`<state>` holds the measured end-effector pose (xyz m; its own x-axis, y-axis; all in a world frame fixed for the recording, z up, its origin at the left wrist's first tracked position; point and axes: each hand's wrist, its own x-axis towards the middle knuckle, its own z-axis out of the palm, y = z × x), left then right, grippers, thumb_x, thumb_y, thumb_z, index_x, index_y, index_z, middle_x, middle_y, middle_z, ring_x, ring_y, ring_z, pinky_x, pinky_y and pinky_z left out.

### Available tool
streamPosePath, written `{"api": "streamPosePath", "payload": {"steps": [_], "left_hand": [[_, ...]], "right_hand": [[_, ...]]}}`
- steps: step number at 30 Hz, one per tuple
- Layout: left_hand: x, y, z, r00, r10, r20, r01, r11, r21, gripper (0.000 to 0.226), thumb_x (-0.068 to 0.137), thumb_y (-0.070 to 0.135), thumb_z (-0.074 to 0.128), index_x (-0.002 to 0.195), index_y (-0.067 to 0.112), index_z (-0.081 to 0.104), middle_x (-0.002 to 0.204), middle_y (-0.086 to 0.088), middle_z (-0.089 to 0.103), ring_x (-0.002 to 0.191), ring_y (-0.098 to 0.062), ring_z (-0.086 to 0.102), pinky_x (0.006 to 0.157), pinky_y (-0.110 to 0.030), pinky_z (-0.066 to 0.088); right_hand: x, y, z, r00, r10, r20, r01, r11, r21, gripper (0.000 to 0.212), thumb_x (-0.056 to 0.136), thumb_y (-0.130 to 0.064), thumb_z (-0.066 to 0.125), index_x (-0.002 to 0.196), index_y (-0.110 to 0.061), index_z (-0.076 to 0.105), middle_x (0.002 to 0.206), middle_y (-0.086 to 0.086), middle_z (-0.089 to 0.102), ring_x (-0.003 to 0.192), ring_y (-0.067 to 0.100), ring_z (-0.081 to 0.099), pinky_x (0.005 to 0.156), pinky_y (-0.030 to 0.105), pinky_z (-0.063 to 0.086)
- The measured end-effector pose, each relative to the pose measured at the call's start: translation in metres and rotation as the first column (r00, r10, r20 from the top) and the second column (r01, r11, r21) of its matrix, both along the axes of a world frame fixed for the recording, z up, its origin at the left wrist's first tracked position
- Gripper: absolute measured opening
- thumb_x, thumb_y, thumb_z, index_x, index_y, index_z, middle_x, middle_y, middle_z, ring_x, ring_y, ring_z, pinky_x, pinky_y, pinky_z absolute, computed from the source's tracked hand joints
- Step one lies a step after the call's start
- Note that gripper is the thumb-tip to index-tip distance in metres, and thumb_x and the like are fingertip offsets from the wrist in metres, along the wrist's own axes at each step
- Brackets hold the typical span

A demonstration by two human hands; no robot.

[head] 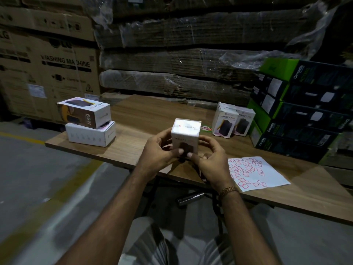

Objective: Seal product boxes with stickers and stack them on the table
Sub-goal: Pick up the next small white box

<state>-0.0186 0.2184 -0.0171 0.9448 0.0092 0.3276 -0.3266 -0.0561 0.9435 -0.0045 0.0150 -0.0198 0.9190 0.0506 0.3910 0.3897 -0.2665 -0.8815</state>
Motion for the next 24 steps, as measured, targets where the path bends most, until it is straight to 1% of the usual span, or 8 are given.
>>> {"api": "streamPosePath", "payload": {"steps": [3, 7, 9, 12, 16, 18, 21, 24], "left_hand": [[0.0, -0.001, 0.001, 1.0, 0.019, -0.002, -0.019, 0.999, 0.033, 0.07, 0.088, 0.023, 0.086, 0.151, 0.028, 0.056, 0.138, 0.006, 0.07, 0.132, -0.014, 0.064, 0.106, -0.05, 0.058], [-0.003, -0.008, 0.005, 0.999, 0.017, -0.028, -0.018, 0.999, -0.041, 0.067, 0.084, 0.05, 0.082, 0.142, 0.035, 0.052, 0.133, 0.003, 0.072, 0.125, -0.015, 0.069, 0.1, -0.052, 0.061], [-0.004, -0.011, 0.006, 0.999, 0.014, -0.04, -0.016, 0.999, -0.042, 0.081, 0.076, 0.06, 0.086, 0.14, 0.035, 0.044, 0.131, -0.001, 0.072, 0.119, -0.016, 0.073, 0.094, -0.051, 0.063], [-0.007, -0.013, 0.007, 0.999, 0.023, -0.029, -0.021, 0.998, 0.057, 0.086, 0.068, 0.068, 0.091, 0.133, 0.032, 0.047, 0.13, -0.001, 0.073, 0.117, -0.015, 0.073, 0.089, -0.049, 0.065], [-0.006, -0.01, 0.01, 0.997, -0.045, -0.069, 0.039, 0.996, -0.076, 0.054, 0.089, 0.047, 0.08, 0.135, 0.025, 0.06, 0.127, -0.007, 0.076, 0.12, -0.03, 0.073, 0.101, -0.064, 0.057], [-0.004, -0.009, 0.011, 0.992, -0.088, -0.096, 0.075, 0.989, -0.131, 0.044, 0.097, 0.04, 0.074, 0.136, 0.023, 0.066, 0.128, -0.013, 0.075, 0.123, -0.037, 0.07, 0.105, -0.066, 0.054], [-0.001, -0.011, 0.011, 0.987, -0.081, -0.139, 0.066, 0.992, -0.104, 0.027, 0.113, 0.023, 0.053, 0.134, 0.016, 0.066, 0.12, -0.007, 0.079, 0.114, -0.027, 0.075, 0.094, -0.049, 0.062], [-0.002, -0.014, 0.013, 0.989, -0.04, -0.145, 0.033, 0.998, -0.047, 0.025, 0.114, 0.019, 0.044, 0.132, 0.018, 0.062, 0.108, 0.001, 0.08, 0.1, -0.013, 0.076, 0.074, -0.027, 0.061]], "right_hand": [[0.0, 0.001, 0.002, 0.999, -0.028, -0.033, 0.027, 0.999, -0.035, 0.065, 0.068, -0.037, 0.099, 0.121, -0.03, 0.061, 0.116, -0.014, 0.071, 0.105, 0.005, 0.071, 0.092, 0.043, 0.063], [0.001, 0.008, -0.002, 0.996, -0.059, -0.063, 0.056, 0.997, -0.044, 0.075, 0.052, -0.048, 0.105, 0.104, -0.03, 0.055, 0.1, -0.002, 0.079, 0.089, 0.012, 0.078, 0.081, 0.044, 0.065], [0.004, 0.01, -0.005, 0.996, -0.077, -0.042, 0.072, 0.991, -0.114, 0.08, 0.042, -0.062, 0.102, 0.098, -0.034, 0.052, 0.097, -0.003, 0.078, 0.088, 0.014, 0.077, 0.078, 0.044, 0.065], [0.002, 0.01, -0.003, 0.998, -0.042, -0.041, 0.035, 0.986, -0.162, 0.078, 0.044, -0.062, 0.1, 0.101, -0.035, 0.054, 0.096, -0.005, 0.078, 0.087, 0.013, 0.076, 0.077, 0.044, 0.064], [-0.003, 0.006, 0.002, 1.0, 0.008, 0.029, -0.004, 0.993, -0.119, 0.074, 0.057, -0.07, 0.09, 0.116, -0.035, 0.064, 0.121, -0.013, 0.063, 0.106, 0.007, 0.068, 0.085, 0.03, 0.06], [-0.001, 0.002, 0.002, 0.998, 0.066, -0.013, -0.066, 0.997, -0.049, 0.061, 0.068, -0.055, 0.092, 0.12, -0.034, 0.068, 0.127, -0.008, 0.068, 0.11, 0.013, 0.071, 0.09, 0.039, 0.062], [0.002, -0.002, -0.002, 0.995, 0.073, -0.065, -0.077, 0.995, -0.057, 0.031, 0.082, -0.021, 0.09, 0.1, -0.022, 0.065, 0.112, 0.002, 0.076, 0.086, 0.018, 0.077, 0.075, 0.049, 0.065], [0.005, -0.002, -0.004, 1.0, 0.01, -0.028, -0.013, 0.997, -0.076, 0.037, 0.082, -0.016, 0.09, 0.097, -0.025, 0.057, 0.112, -0.001, 0.073, 0.087, 0.017, 0.076, 0.07, 0.046, 0.066]]}}
